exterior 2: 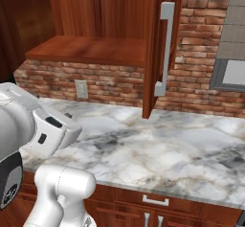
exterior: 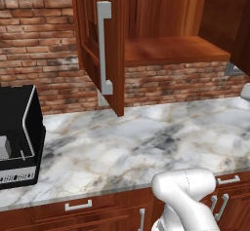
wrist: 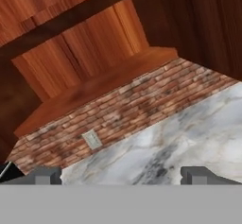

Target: Open the cabinet and move the ladle to the pot. Then close the cabinet.

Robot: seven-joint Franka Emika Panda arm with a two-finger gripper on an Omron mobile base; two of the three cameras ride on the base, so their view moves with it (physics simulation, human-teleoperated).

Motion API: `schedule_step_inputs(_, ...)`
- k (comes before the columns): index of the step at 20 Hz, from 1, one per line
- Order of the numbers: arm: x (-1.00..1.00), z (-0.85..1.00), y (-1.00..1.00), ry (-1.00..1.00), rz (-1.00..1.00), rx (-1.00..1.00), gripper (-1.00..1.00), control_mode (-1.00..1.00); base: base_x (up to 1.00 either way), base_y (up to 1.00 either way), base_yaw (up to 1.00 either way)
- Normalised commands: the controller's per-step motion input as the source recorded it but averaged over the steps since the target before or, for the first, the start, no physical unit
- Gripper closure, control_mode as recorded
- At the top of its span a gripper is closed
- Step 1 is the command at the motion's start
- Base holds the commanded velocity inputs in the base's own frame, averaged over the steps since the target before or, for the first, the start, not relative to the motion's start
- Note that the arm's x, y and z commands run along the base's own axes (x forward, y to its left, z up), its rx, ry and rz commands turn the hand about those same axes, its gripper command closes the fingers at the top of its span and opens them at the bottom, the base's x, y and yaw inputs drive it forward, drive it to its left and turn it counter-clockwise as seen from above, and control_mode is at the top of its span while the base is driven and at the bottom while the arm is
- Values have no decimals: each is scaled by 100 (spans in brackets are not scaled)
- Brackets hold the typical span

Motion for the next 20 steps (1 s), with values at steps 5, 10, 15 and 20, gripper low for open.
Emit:
schedule_step_inputs(5,-12,0,-32,0,0,22,-100,-100,0,0,0)
schedule_step_inputs(10,-5,0,-37,0,0,22,-100,-100,0,0,0)
schedule_step_inputs(15,-11,0,-39,0,0,18,-100,-100,0,0,0)
schedule_step_inputs(20,-13,0,-43,-1,0,16,-100,-100,0,0,0)
